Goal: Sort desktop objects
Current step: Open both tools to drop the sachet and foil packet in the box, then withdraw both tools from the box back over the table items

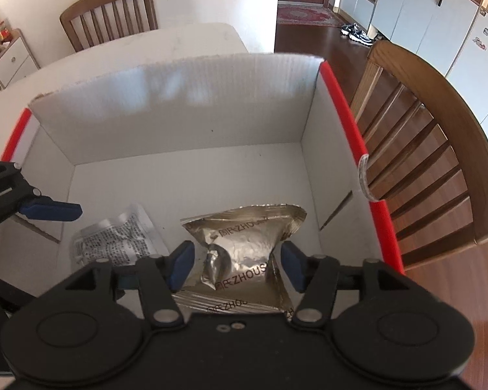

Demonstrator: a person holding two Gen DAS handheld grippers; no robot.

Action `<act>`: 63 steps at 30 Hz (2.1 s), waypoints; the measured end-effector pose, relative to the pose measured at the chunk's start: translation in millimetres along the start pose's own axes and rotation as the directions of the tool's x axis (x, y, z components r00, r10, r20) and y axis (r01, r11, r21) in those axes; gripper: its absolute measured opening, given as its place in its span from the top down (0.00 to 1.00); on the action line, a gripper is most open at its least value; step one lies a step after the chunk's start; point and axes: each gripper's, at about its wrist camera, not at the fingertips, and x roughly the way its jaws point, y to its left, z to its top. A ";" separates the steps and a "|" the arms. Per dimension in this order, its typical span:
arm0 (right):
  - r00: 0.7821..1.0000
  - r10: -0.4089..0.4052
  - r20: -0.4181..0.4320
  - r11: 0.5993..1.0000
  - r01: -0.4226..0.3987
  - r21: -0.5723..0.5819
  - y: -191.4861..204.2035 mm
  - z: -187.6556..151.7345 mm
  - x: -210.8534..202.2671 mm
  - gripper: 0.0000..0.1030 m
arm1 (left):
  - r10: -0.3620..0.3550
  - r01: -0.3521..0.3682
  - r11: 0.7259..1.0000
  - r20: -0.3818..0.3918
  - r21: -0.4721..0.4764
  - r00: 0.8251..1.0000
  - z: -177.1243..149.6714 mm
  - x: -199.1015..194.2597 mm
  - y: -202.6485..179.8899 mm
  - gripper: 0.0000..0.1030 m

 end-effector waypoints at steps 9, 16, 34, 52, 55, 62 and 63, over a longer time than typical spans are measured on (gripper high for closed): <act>0.997 0.047 0.064 0.999 -0.046 -0.003 4.9 -0.8 -31.4 0.43 | -0.017 0.026 0.996 0.105 -0.085 0.994 -7.0 -37.5 2.2 0.32; 0.988 0.084 0.128 0.996 -0.081 -0.027 15.4 -9.7 -62.6 0.43 | -0.020 0.050 0.989 0.209 -0.137 0.978 -23.6 -72.7 -2.3 0.32; 0.970 0.103 0.219 0.995 -0.099 -0.029 63.0 -37.3 -116.9 0.43 | 0.021 0.067 0.972 0.370 -0.223 0.929 -88.7 -142.2 14.9 0.32; 0.959 0.136 0.249 0.990 -0.125 -0.059 147.0 -56.7 -131.7 0.38 | 0.129 0.016 0.944 0.415 -0.329 0.901 -184.6 -184.9 65.0 0.21; 0.957 0.147 0.251 0.988 -0.132 -0.076 165.8 -58.6 -132.3 0.37 | 0.137 0.019 0.937 0.417 -0.349 0.898 -204.4 -191.1 76.6 0.20; 0.951 0.181 0.253 0.981 -0.156 -0.115 207.9 -60.6 -131.7 0.31 | 0.170 0.006 0.917 0.404 -0.399 0.899 -242.9 -200.2 99.5 0.19; 0.950 0.183 0.253 0.980 -0.156 -0.122 214.1 -60.7 -131.3 0.31 | 0.174 0.006 0.913 0.403 -0.407 0.899 -248.7 -201.2 103.1 0.19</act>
